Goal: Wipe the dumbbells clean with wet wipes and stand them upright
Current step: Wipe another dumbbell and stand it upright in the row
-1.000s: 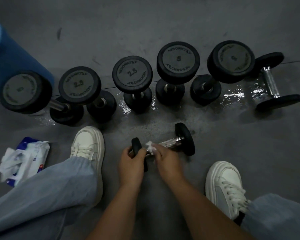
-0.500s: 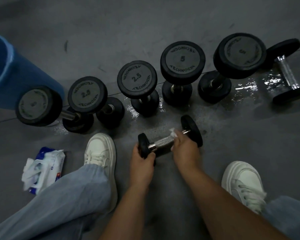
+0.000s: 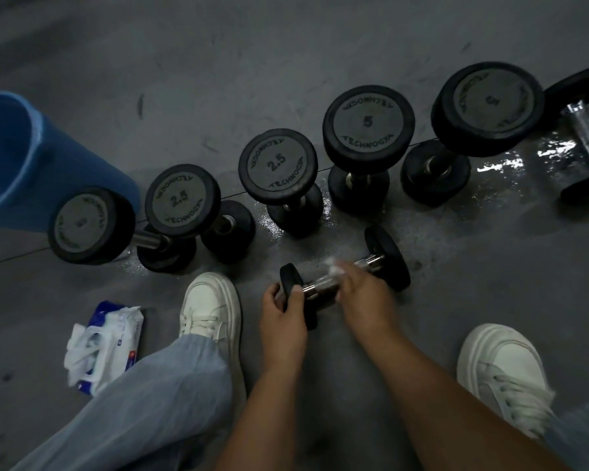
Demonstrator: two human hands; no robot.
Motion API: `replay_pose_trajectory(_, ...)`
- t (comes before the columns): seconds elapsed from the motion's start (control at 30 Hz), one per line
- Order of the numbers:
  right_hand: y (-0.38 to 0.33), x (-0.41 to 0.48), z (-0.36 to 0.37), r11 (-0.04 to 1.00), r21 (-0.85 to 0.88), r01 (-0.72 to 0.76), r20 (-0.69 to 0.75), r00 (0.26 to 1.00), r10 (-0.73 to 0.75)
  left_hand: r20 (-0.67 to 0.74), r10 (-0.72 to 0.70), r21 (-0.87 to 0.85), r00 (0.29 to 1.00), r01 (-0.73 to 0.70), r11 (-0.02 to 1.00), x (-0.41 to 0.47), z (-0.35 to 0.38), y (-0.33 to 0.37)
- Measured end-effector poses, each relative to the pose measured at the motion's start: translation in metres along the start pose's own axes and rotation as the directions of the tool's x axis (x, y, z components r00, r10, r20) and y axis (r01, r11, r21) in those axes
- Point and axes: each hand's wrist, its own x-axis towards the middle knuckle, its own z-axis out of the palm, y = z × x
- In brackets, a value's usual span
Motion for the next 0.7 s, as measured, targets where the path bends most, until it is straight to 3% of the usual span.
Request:
replay_pose_trajectory(0.07,0.008,-0.004,-0.003,0.999,0.036,-0.037,-0.135,0.990,0.041,-0.038,0.012,0.016,0.999,-0.011,1.000,0.000,-0.001,0.001)
replay_pose_trajectory(0.13,0.002,-0.011,0.004,0.999,-0.023,-0.046,0.029,0.998,0.047,-0.051,0.020,0.019,0.999,-0.019,1.000,0.000,-0.001,0.000)
replay_pose_trajectory(0.2,-0.011,-0.017,0.012,0.995,-0.087,0.044,0.208,0.978,-0.025,-0.041,0.017,0.028,0.999,-0.016,0.999,0.001,-0.001,-0.002)
replay_pose_trajectory(0.33,-0.002,-0.004,-0.005,0.998,-0.050,-0.031,-0.129,0.991,0.025,-0.031,0.019,0.053,0.999,-0.017,0.998,0.003,-0.002,-0.002)
replay_pose_trajectory(0.37,0.003,-0.004,-0.007,0.997,-0.067,-0.048,-0.143,0.989,0.038,-0.031,0.020,0.053,0.999,-0.018,0.998,0.003,-0.002,-0.001)
replay_pose_trajectory(0.43,0.002,-0.007,0.000,0.992,-0.121,-0.025,0.042,0.999,0.030,-0.027,0.028,0.056,0.999,-0.027,0.998,0.001,-0.002,0.001)
replay_pose_trajectory(0.5,-0.008,-0.012,0.010,0.986,-0.128,0.108,0.299,0.952,-0.066,-0.013,0.030,0.057,0.999,-0.029,0.998,0.002,-0.001,0.003)
replay_pose_trajectory(0.53,-0.012,-0.012,0.010,0.987,-0.089,0.135,0.307,0.946,-0.102,-0.003,0.027,0.061,1.000,-0.027,0.998,0.003,-0.001,0.003)
replay_pose_trajectory(0.63,-0.001,-0.011,-0.001,0.987,0.162,0.007,-0.091,0.996,0.008,-0.004,0.020,0.060,1.000,-0.020,0.998,0.007,0.000,0.004)
replay_pose_trajectory(0.67,0.002,-0.016,-0.003,0.987,0.160,0.001,-0.172,0.985,0.026,-0.015,0.027,0.067,1.000,-0.026,0.997,0.007,0.001,0.002)
replay_pose_trajectory(0.7,0.003,-0.023,-0.002,0.994,0.109,0.028,-0.151,0.988,-0.011,-0.025,0.033,0.072,0.999,-0.031,0.997,0.007,0.001,0.001)
